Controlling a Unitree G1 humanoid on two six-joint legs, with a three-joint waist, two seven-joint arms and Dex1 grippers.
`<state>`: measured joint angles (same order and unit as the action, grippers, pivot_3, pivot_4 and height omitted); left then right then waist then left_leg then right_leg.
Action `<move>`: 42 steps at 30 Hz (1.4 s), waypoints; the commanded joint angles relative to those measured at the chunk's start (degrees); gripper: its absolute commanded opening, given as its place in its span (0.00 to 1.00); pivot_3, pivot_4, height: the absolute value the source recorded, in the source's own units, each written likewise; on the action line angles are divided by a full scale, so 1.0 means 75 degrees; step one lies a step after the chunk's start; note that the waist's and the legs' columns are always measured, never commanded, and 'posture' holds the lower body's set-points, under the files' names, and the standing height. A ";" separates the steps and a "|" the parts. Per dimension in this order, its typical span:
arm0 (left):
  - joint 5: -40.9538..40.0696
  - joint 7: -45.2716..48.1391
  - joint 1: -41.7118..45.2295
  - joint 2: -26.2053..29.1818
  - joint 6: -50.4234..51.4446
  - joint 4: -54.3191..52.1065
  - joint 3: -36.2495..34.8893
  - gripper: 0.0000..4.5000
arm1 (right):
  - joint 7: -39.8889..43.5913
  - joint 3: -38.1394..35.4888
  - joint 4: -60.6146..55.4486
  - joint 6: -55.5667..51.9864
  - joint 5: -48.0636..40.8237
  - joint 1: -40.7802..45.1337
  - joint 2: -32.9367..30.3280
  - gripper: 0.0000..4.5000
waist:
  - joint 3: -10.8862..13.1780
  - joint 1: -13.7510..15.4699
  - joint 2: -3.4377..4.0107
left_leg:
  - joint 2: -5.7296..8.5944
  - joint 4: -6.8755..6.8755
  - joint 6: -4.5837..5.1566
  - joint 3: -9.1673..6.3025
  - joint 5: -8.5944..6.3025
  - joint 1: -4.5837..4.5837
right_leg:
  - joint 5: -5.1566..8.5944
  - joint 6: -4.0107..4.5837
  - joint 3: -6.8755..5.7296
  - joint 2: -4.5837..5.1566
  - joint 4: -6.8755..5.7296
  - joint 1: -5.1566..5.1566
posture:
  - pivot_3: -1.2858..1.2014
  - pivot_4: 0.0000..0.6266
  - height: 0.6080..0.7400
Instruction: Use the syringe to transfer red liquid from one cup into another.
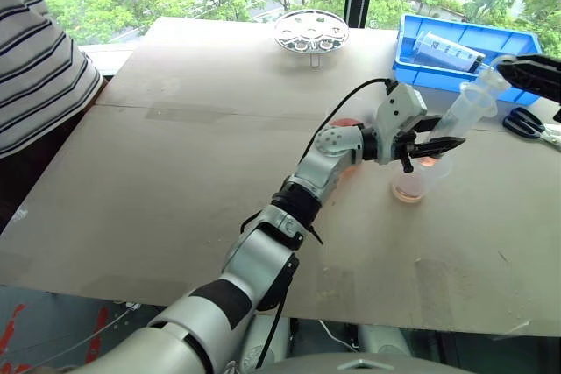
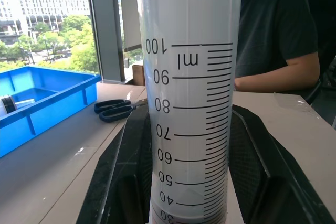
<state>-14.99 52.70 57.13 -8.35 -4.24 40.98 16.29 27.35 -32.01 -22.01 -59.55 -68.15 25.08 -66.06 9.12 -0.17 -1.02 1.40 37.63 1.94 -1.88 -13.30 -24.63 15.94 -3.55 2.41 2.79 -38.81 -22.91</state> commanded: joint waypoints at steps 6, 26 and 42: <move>-0.0203 -0.0005 0.0036 -0.0922 -0.0094 -0.0303 -0.0134 0.31 | 0.0286 0.0436 -0.0449 0.0141 0.0178 -0.0010 0.0042 0.02 | 0.0000 0.0000 0.0000 | 0.0000 0.0000 0.0000 0.0000 0.0000 0.0000 | 0.0000 0.0000 0.0000 0.0000 0.0000 0.0000 | 0.52 0.24 1.00; -0.0272 -0.0083 0.0210 -0.0959 -0.0035 -0.0344 -0.0253 0.31 | 0.0548 0.0913 -0.0889 0.0084 0.0431 -0.0447 0.0070 0.02 | 0.0000 0.0011 0.0000 | 0.0000 0.0003 0.0000 -0.0001 0.0000 0.0000 | 0.0000 0.0000 -0.0001 0.0000 -0.0001 0.0000 | 0.52 0.24 1.00; -0.0520 0.0022 0.0179 -0.0963 0.0222 -0.0552 -0.0318 0.31 | 0.0381 0.0402 -0.0349 0.0344 -0.0014 0.0341 0.0532 0.20 | 0.0000 0.0010 0.0000 | -0.0001 0.0007 0.0000 -0.0002 0.0000 -0.0001 | 0.0000 0.0000 -0.0001 0.0000 -0.0002 0.0000 | 0.52 0.24 1.00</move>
<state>-17.06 52.84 57.17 -8.36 -2.56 40.57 15.12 29.71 -27.62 -23.61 -57.12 -65.13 26.30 -62.30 9.12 -0.10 -1.02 1.39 37.68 1.94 -1.89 -13.30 -24.63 15.94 -3.55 2.41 2.79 -38.83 -22.91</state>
